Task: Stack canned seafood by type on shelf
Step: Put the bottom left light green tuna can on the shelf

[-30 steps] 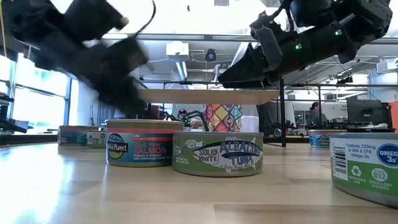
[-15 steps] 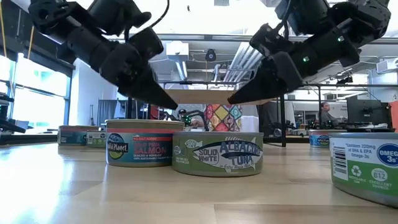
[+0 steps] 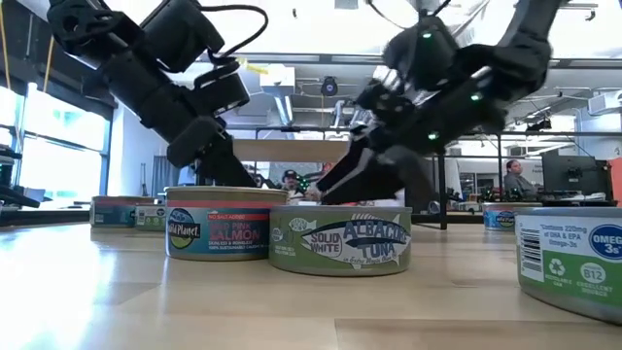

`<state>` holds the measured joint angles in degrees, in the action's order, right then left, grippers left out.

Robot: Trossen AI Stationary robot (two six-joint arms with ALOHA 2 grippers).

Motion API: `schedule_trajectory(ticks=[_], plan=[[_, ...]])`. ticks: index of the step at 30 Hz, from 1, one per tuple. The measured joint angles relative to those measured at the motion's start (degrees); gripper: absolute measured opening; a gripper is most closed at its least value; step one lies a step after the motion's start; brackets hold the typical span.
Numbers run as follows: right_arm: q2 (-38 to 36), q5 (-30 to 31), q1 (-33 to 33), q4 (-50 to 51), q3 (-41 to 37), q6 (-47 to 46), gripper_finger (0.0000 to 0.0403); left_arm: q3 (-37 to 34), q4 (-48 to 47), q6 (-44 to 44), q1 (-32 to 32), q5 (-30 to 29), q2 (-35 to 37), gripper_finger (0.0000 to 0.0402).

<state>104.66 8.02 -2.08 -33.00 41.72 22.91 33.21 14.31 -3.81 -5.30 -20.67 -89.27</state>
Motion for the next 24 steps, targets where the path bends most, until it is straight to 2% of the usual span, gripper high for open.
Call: schedule_trajectory(ticks=[4,7,12,15,20,24], plan=[[-0.7,1.43,1.66,4.58,3.04,-7.19,0.0192,-0.02,-0.39,-1.4,-0.02,0.3,0.0,0.0],[-3.88,1.02,2.8,11.38,4.31,-12.53,0.0203,-0.03,-0.56,-1.46,0.08,2.5,-0.43,0.0],[-7.61,0.87,4.51,28.42,8.26,-16.88,0.0267,-0.97,-0.16,-1.13,0.75,5.15,-1.25,0.0],[-7.02,-1.19,5.47,34.1,9.77,-17.95,0.0316,-0.94,2.03,-1.19,1.53,5.19,-3.3,0.0],[-1.96,-6.03,6.2,31.2,9.85,-15.76,0.0374,-0.9,8.54,0.91,2.82,6.01,-8.38,0.0],[2.49,-7.61,6.22,22.63,10.03,-15.11,0.0386,-0.05,13.05,1.1,3.74,5.98,-12.28,0.0]])
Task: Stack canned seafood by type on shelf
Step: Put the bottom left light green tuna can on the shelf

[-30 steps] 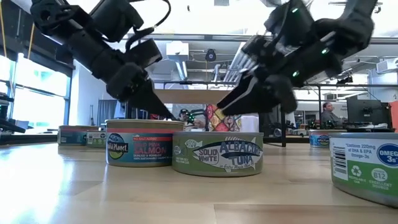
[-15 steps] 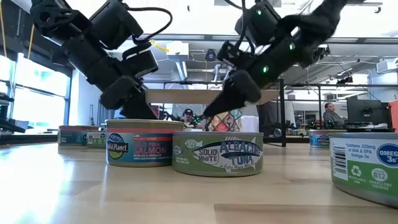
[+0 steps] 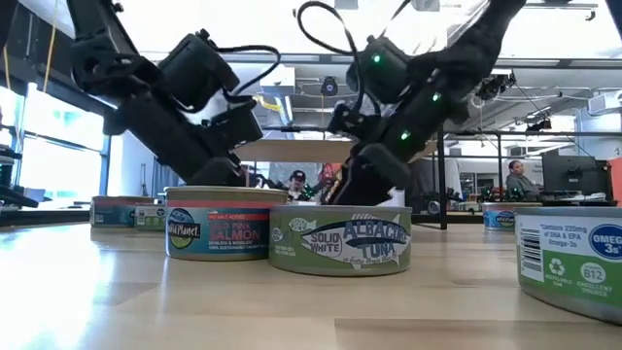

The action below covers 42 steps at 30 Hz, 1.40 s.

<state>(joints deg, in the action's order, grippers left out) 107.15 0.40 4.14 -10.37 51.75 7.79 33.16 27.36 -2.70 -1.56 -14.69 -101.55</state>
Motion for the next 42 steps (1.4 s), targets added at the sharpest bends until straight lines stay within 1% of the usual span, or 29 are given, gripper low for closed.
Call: schedule_trajectory(ticks=[5,11,17,20,24,28,31,35,37,40,42], plan=[[3.7,-0.01,0.09,-5.55,-0.16,0.16,0.0388,1.24,1.6,0.37,0.41,-0.11,-2.85,0.0],[4.87,-0.24,0.09,-7.87,-0.35,-2.11,0.0387,1.41,1.73,0.38,0.39,-0.26,-2.71,0.0],[4.94,-0.28,0.0,-8.04,-0.35,-4.38,0.0364,1.56,0.34,0.9,-0.67,-0.6,-1.67,0.0],[5.07,-0.18,-0.24,-9.01,-0.15,-6.17,0.0354,1.72,-3.45,0.98,-1.53,-2.54,0.0,0.0],[5.28,0.35,-1.09,-10.39,0.01,-8.79,0.0351,2.21,-11.0,-0.13,-2.54,-5.37,3.74,0.0],[5.36,0.13,-1.7,-15.72,-2.49,-10.91,0.0351,2.39,-19.73,-3.14,-3.75,-9.47,7.74,0.0],[4.98,1.45,-2.48,-17.54,-4.04,-12.89,0.0351,2.26,-25.27,-4.91,-5.09,-11.86,10.09,0.0],[2.63,3.65,-4.83,-15.22,-4.59,-13.59,0.035,2.2,-30.37,-7.08,-6.65,-17.16,12.29,0.0],[0.19,4.86,-6.13,-13.19,-4.54,-13.55,0.0349,2.15,-30.88,-7.57,-7.24,-19.29,12.93,0.0],[-4.93,6.6,-7.43,-7.93,-3.51,-13.09,0.0348,2.13,-31.65,-7.73,-7.9,-20.12,13.76,0.0],[-8.73,8.11,-8.06,-3.71,-2.68,-12.55,0.0348,2.11,-32.49,-7.73,-8.55,-19.06,14.33,0.0]])
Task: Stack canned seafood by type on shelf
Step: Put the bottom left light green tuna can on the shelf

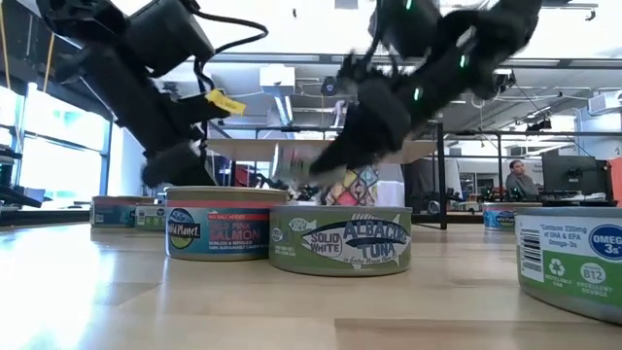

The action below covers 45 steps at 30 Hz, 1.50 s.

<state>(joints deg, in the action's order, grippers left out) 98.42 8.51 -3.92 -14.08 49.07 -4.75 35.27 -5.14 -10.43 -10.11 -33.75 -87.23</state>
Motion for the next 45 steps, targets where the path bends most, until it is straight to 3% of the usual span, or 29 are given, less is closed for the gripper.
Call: schedule_trajectory(ticks=[5,8,10,14,20,23,27,33,45], plan=[[-9.73,6.85,-0.31,11.21,4.49,3.16,0.0348,-0.04,0.25,0.65,-2.05,6.02,1.82,0.0],[-12.65,12.16,3.2,20.08,8.84,4.96,0.0349,-0.07,2.34,3.42,-3.01,7.29,3.95,0.0],[-12.89,12.5,6.93,25.44,12.43,5.19,0.0349,-0.08,6.27,4.56,-3.03,7.69,5.88,0.0],[-11.31,9.43,14.87,30.75,17.24,8.63,0.0351,1.04,13.44,3.2,1.26,9.63,9.65,0.0],[-6.63,-0.3,23.51,30.58,19.72,10.14,0.0352,9.65,8.81,10.34,13.01,16.19,10.58,0.0],[-4.87,-1.55,25.73,30.65,20.23,9.75,0.0353,14.84,7.78,14.27,19.68,22.75,8.68,0.0],[-4.23,-3.13,27.32,30.55,20.62,9.74,0.0363,20.7,8.31,17.0,26.18,29.86,5.05,0.0],[-4.27,-6.03,28.21,30.75,20.65,8.67,0.0394,27.69,7.29,18.57,30.95,37.66,-2.43,0.0],[-4.27,-5.44,28.35,30.6,20.65,9.75,0.0398,33.53,3.86,18.19,36.6,39.36,-11.51,0.0]])
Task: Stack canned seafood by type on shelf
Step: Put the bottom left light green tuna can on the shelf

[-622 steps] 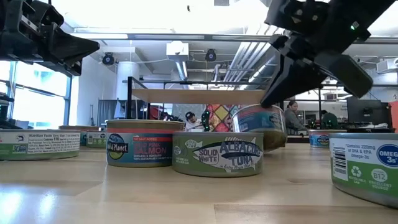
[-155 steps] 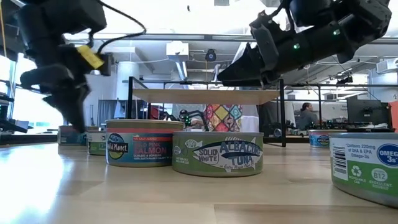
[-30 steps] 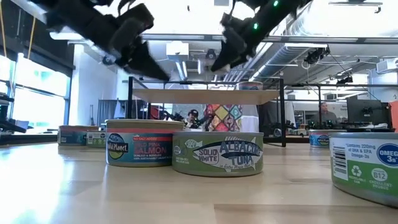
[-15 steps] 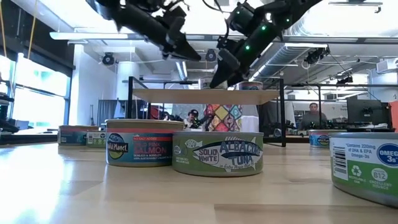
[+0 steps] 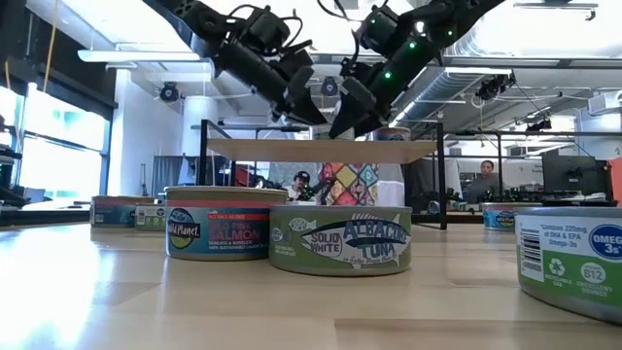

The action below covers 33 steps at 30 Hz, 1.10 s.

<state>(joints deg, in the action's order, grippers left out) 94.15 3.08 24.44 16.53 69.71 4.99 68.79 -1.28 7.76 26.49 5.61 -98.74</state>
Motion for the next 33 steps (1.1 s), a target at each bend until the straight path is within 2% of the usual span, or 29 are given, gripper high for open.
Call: schedule_trajectory(ticks=[5,10,13,15,19,23,33], plan=[[-2.36,0.94,-0.08,3.28,0.0,-0.29,0.0398,0.0,-0.01,-0.01,0.98,-0.63,-0.2,0.0],[-6.56,6.64,-0.15,4.95,0.02,-4.5,0.0399,-0.24,3.66,-0.01,1.26,-1.29,-0.52,0.0],[-7.6,7.16,-0.82,5.07,0.02,-4.55,0.0399,-0.46,4.45,0.18,1.26,-1.78,0.76,0.0],[-7.65,4.75,-1.68,5.37,0.04,-2.45,0.0399,-0.31,5.02,0.81,1.26,-2.75,2.56,0.0],[-7.01,-4.03,-3.56,7.65,-0.08,4.9,0.0396,-0.24,5.17,1.57,1.53,-3.64,3.93,0.0],[-6.15,-2.99,-4.8,7.59,-0.13,5.55,0.0381,-0.27,8.92,5.92,2.56,3.56,2.68,0.0],[-2.88,-2.63,-1.36,6.34,-0.15,3.89,0.0308,-0.26,10.34,3.24,5.97,4.02,-1.8,0.0]])
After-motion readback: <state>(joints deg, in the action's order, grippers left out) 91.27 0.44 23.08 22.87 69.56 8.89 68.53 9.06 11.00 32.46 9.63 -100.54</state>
